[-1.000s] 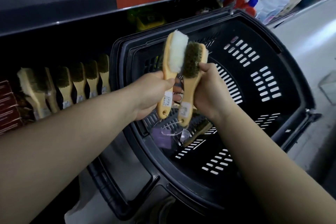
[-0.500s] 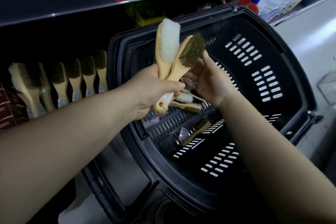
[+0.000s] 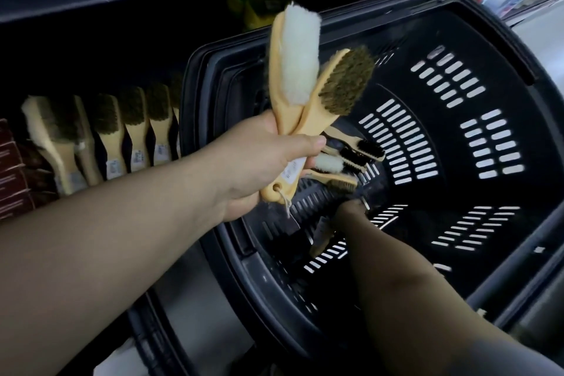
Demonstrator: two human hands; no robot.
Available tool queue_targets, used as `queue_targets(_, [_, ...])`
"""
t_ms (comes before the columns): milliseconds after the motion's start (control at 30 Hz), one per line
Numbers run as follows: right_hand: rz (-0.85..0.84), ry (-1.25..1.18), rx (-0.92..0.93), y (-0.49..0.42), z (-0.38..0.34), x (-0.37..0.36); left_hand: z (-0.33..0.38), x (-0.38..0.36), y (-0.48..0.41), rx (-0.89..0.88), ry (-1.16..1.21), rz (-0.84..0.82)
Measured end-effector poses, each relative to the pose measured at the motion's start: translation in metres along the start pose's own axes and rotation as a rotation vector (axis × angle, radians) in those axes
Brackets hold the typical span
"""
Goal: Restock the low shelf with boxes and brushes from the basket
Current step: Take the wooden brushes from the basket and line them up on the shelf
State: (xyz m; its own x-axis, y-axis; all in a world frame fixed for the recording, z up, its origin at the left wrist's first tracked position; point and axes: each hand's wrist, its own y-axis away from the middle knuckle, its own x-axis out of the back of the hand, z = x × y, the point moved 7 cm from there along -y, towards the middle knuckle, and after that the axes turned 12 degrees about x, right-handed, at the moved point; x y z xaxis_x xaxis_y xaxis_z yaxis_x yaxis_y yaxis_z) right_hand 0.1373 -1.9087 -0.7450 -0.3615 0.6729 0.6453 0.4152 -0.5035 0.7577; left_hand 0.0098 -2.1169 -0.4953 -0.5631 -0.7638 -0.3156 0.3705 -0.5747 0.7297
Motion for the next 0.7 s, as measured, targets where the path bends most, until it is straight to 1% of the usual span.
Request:
queue_targets(33, [-0.021,-0.154,0.001,0.004,-0.004,-0.012,0.000,0.001,0.000,0.006,-0.008,0.012])
queue_targets(67, [-0.057,-0.067,0.055,0.003,-0.005,-0.024,-0.001,0.002,0.000,0.011,-0.022,0.025])
queue_targets(100, [-0.152,-0.139,0.200,0.008,-0.025,-0.034,-0.002,0.002,0.001,0.017,-0.035,0.037])
queue_targets(133, [-0.215,-0.451,0.163,0.004,-0.023,-0.033,-0.001,0.003,0.001,0.020,-0.043,0.042])
queue_targets(167, [-0.195,-0.426,0.147,0.006,-0.025,-0.026,-0.001,0.003,0.002,0.021,-0.043,0.041])
queue_targets(200, [-0.133,-0.430,0.150,0.009,-0.029,-0.016,0.000,0.003,0.002,0.015,-0.035,0.035])
queue_targets(233, [-0.174,-0.528,0.028,0.022,-0.030,-0.009,0.001,0.002,0.003,0.005,-0.023,0.028])
queue_targets(267, [-0.307,-0.616,0.026,0.037,-0.041,0.000,0.003,0.001,0.004,-0.006,-0.010,0.021])
queue_targets(300, [-0.402,-0.685,0.104,0.054,-0.057,0.014,0.004,0.001,0.004,-0.014,0.005,0.015])
queue_targets(333, [-0.461,-0.836,0.141,0.065,-0.069,0.031,0.005,0.000,0.005,-0.019,0.023,0.008])
queue_targets(400, [-0.464,-1.134,0.240,0.084,-0.090,0.068,0.006,0.000,0.007,-0.028,0.054,-0.003])
queue_targets(467, [-0.405,-1.349,0.364,0.107,-0.110,0.104,0.007,-0.001,0.008,-0.049,0.054,-0.004])
queue_targets(567, [-0.340,-1.506,0.609,0.151,-0.131,0.134,0.007,-0.001,0.008,-0.072,0.090,0.019])
queue_targets(600, [-0.299,-1.557,0.650,0.162,-0.136,0.141,0.006,-0.001,0.008,-0.072,0.112,0.024])
queue_targets(700, [-0.178,-1.688,0.683,0.186,-0.148,0.151,0.006,-0.001,0.007,-0.071,0.110,0.017])
